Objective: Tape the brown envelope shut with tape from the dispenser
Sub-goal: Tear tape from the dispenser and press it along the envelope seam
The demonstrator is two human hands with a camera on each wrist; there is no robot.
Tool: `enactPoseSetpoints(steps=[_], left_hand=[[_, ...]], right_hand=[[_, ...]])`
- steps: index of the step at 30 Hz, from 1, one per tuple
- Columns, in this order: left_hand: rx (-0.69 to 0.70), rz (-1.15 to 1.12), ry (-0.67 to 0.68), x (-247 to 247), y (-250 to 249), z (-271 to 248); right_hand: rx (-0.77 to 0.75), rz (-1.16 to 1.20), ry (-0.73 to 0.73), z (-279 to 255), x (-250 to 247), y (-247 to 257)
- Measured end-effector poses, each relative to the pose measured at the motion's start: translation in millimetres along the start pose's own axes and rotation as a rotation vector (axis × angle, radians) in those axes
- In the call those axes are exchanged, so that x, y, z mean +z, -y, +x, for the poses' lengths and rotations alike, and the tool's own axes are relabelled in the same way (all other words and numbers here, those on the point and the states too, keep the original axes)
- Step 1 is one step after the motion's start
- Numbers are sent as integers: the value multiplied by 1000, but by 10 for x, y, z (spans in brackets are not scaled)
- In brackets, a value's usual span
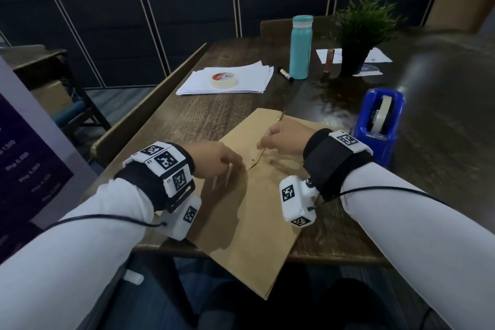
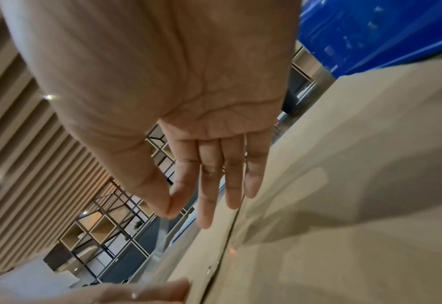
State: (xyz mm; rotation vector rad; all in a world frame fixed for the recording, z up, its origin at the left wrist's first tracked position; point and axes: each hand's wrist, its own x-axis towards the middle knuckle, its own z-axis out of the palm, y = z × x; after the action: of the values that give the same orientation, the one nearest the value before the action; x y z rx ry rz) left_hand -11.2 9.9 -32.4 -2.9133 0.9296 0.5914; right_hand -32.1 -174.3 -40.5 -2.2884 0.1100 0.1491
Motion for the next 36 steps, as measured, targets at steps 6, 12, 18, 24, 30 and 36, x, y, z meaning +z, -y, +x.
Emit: enactPoseSetpoints(steps=[6,12,18,24,30,36], left_hand=[[45,14,31,13,84,-1],[63,-2,50,28,101,-31],[57,-27,52,34,122,-18],[61,-11,49,50,132,-33],[56,-3,58,54,128,-39],[44,-9,53,55,134,-41]], right_hand=[[26,-9,30,127,85,-14],[19,-57,59,117,79,20],[24,-124,56,113,90,26],[16,-178,60,125,94,30],[-2,-260,84,121,125,52],[10,-237,57,145,134,36]])
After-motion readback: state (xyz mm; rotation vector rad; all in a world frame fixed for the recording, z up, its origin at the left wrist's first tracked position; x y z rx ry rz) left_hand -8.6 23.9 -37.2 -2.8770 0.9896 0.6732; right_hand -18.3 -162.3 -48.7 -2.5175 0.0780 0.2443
